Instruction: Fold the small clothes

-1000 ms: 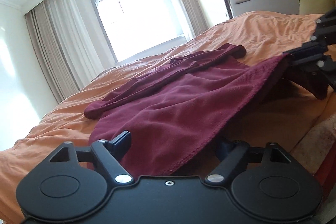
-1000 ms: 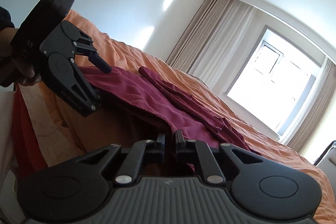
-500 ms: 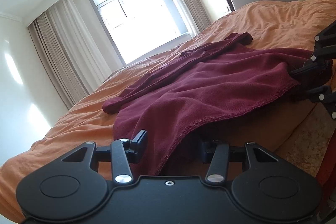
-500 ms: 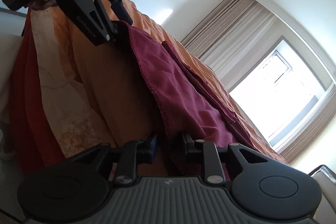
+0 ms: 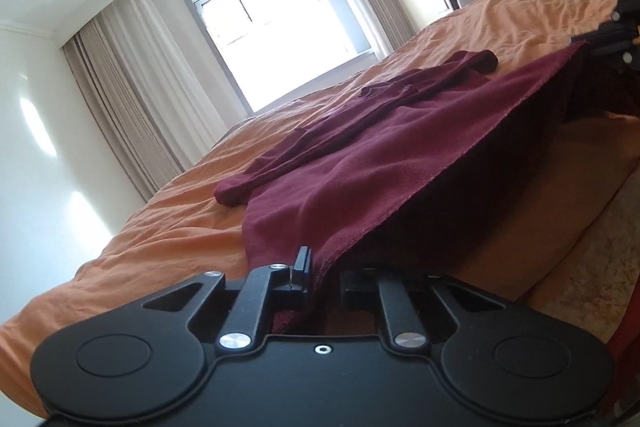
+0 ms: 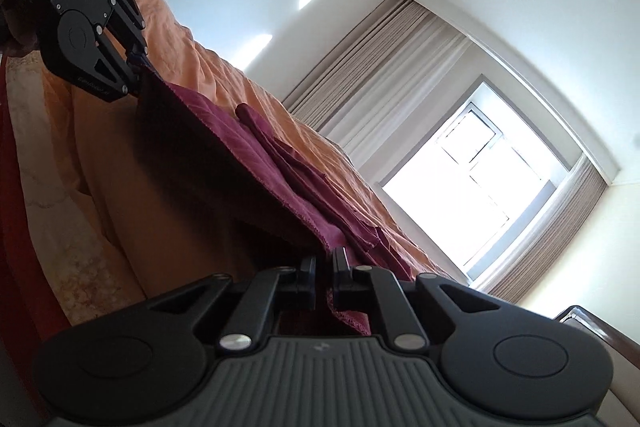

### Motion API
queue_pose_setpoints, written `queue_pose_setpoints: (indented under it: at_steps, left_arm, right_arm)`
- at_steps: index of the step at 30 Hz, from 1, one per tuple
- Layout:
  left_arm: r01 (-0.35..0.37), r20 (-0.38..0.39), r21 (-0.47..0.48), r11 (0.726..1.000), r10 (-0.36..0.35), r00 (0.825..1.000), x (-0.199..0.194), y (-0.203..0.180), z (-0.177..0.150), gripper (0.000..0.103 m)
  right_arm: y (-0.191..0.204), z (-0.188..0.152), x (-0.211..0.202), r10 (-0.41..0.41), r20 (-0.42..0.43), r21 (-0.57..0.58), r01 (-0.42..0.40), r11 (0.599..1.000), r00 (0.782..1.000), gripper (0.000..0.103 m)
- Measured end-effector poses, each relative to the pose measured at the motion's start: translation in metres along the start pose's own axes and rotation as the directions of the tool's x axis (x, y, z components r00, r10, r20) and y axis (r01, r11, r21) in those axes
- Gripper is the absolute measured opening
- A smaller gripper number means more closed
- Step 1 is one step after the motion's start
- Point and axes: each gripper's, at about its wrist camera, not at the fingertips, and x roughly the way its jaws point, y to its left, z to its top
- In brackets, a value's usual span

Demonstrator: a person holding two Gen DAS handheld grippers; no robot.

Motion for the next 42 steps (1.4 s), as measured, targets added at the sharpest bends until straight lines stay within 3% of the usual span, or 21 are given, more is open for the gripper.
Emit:
queue_pose_setpoints:
  at_steps: [6,13,18,24,33,38,42]
  left_arm:
    - [-0.045,0.057,0.053,0.998,0.042,0.997,-0.018,0.008,0.007,0.006]
    - [-0.047,0.075,0.089,0.995,0.040,0.996,-0.033,0.010,0.000,0.005]
    - [-0.032,0.127,0.005,0.999,0.031,0.991,-0.054,0.018,0.002,0.004]
    - [0.014,0.234,-0.041,0.999,-0.004,0.972,-0.097,0.024,0.018,0.004]
    - [0.083,0.289,-0.074,0.994,-0.059,0.955,-0.174,0.023,0.034,0.004]
    - [0.111,0.292,-0.093,0.989,-0.080,0.953,-0.178,0.025,0.041,0.004]
    - [0.131,0.305,-0.122,0.984,-0.089,0.948,-0.171,0.035,0.053,0.004]
  right_arm:
    - [-0.001,0.000,-0.009,0.008,-0.009,-0.002,-0.008,1.000,1.000,0.008]
    - [-0.002,-0.004,-0.021,0.015,0.002,-0.022,-0.015,1.000,1.000,0.008]
    - [-0.017,0.003,-0.031,-0.040,0.050,-0.001,0.040,0.999,0.998,0.007]
    - [-0.032,0.012,-0.066,-0.101,0.099,0.006,0.100,0.995,0.990,0.003]
    - [-0.046,0.025,-0.115,-0.067,0.105,-0.003,0.068,0.998,0.992,0.003]
    - [-0.053,0.025,-0.107,-0.079,0.115,-0.001,0.079,0.997,0.990,0.003]
    - [-0.057,0.030,-0.091,-0.114,0.157,-0.069,0.126,0.990,0.981,0.003]
